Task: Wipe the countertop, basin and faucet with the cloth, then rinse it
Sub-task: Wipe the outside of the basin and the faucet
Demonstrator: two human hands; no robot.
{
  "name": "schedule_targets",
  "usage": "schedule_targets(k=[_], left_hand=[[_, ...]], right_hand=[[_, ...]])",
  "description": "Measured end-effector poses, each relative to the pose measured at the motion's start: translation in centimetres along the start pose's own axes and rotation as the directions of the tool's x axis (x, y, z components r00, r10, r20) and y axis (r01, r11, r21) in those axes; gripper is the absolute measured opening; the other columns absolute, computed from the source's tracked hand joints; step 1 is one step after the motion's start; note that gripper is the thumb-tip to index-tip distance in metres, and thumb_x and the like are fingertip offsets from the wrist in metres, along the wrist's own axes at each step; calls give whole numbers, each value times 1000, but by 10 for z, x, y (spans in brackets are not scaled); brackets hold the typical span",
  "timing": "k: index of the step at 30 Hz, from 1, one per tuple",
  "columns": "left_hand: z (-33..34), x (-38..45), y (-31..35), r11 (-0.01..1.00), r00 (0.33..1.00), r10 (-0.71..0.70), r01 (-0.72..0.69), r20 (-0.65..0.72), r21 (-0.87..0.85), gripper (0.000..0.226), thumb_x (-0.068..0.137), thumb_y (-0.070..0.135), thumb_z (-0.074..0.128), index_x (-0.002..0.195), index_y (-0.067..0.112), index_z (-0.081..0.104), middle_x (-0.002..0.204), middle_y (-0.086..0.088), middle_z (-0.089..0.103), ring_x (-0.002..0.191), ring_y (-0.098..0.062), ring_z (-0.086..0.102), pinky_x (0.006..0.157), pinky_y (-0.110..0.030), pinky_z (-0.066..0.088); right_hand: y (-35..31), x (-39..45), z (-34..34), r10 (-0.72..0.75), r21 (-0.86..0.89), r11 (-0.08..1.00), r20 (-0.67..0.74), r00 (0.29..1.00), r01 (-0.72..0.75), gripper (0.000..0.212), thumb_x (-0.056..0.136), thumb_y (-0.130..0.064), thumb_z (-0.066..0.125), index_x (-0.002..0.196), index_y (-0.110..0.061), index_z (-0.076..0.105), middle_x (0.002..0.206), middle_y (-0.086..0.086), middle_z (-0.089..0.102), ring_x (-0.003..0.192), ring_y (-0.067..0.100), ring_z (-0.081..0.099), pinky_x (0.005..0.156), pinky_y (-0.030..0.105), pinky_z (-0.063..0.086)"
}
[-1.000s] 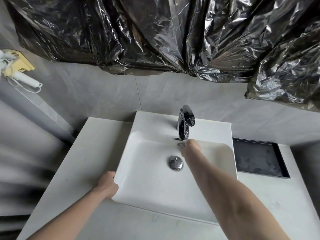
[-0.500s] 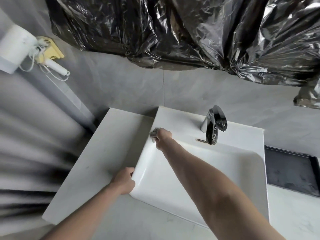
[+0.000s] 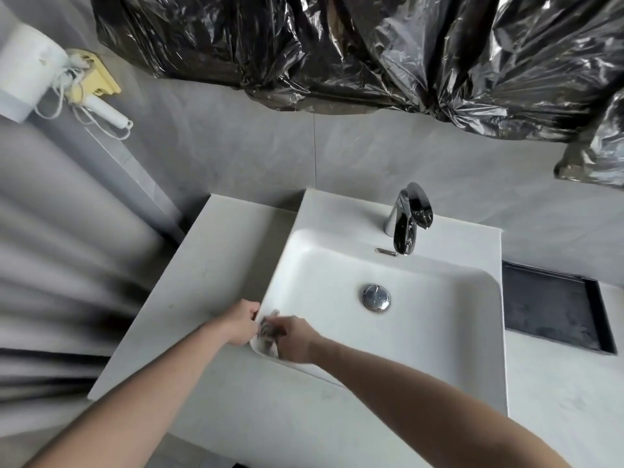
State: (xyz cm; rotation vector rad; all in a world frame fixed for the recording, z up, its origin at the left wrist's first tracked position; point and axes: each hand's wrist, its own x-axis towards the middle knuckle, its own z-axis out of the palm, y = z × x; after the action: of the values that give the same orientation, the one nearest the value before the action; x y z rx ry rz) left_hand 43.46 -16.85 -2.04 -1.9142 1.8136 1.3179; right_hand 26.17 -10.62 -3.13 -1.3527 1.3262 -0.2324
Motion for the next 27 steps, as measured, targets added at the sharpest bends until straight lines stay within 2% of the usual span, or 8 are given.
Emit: schedule_targets(k=[2,4,8,12,17,19,22,27], left_hand=[[1,-7,6,999,1000,10,-9,-19,38,10,81,16,70,91,16,69,81,4,75,70,-14,65,60,-26,47],[3,-13,13,998,999,8,-5,-38,62,21,83,7,62,99,18,70,88,5,75,80,-18,69,62,-24,47],[7,-22,19,992,996,-29,38,-79,123,26,81,9,55,101,21,67,89,3,72,79,-21,65,54,-21,41],[12,-25,21,983,990,-41,63,-132,171,30,80,12,52,106,24,64,101,1,71,89,-25,66,64,-25,44],[23,-24,25,970,980,-41,86,-195,228,32,87,5,46,116,15,58,114,-7,67,92,-28,59,70,-27,41],[28,-22,27,962,973,-54,112,-226,248,36,89,3,44,123,11,55,123,-11,65,100,-31,59,75,-28,42],[34,-24,32,949,959,-72,150,-273,279,41,93,1,44,133,6,50,132,-14,59,120,-34,58,84,-30,44],[39,-26,32,919,944,-66,184,-324,349,45,92,10,51,137,9,47,138,-14,57,124,-35,56,96,-35,48]], right_hand=[[3,-17,14,3,-36,999,54,999,-1,54,85,-1,44,129,-20,69,128,-3,69,118,10,59,107,22,44],[6,-29,20,-8,-34,999,54,999,10,61,86,-1,39,138,-22,65,141,-3,63,132,12,54,116,23,38],[19,-63,6,-10,-70,998,5,1000,11,49,95,-5,41,135,-20,65,144,-6,61,130,8,53,107,11,31],[74,-115,-21,19,-231,972,-85,996,-38,42,103,-22,41,141,-26,59,149,-10,56,137,12,49,105,15,30],[124,-175,-50,111,-295,942,-184,977,-162,39,106,-30,40,137,-28,62,147,-15,56,137,8,48,108,18,32],[120,-178,-48,116,-312,934,-190,975,-172,35,103,-31,39,124,-24,66,139,-12,62,131,15,53,107,26,38],[102,-164,-33,79,-338,931,-188,979,-141,21,95,-29,39,92,-15,54,106,-3,64,102,25,57,84,35,41],[83,-151,-20,37,-331,937,-223,974,-111,17,95,-26,40,83,-17,47,90,-3,53,88,25,48,77,32,34]])
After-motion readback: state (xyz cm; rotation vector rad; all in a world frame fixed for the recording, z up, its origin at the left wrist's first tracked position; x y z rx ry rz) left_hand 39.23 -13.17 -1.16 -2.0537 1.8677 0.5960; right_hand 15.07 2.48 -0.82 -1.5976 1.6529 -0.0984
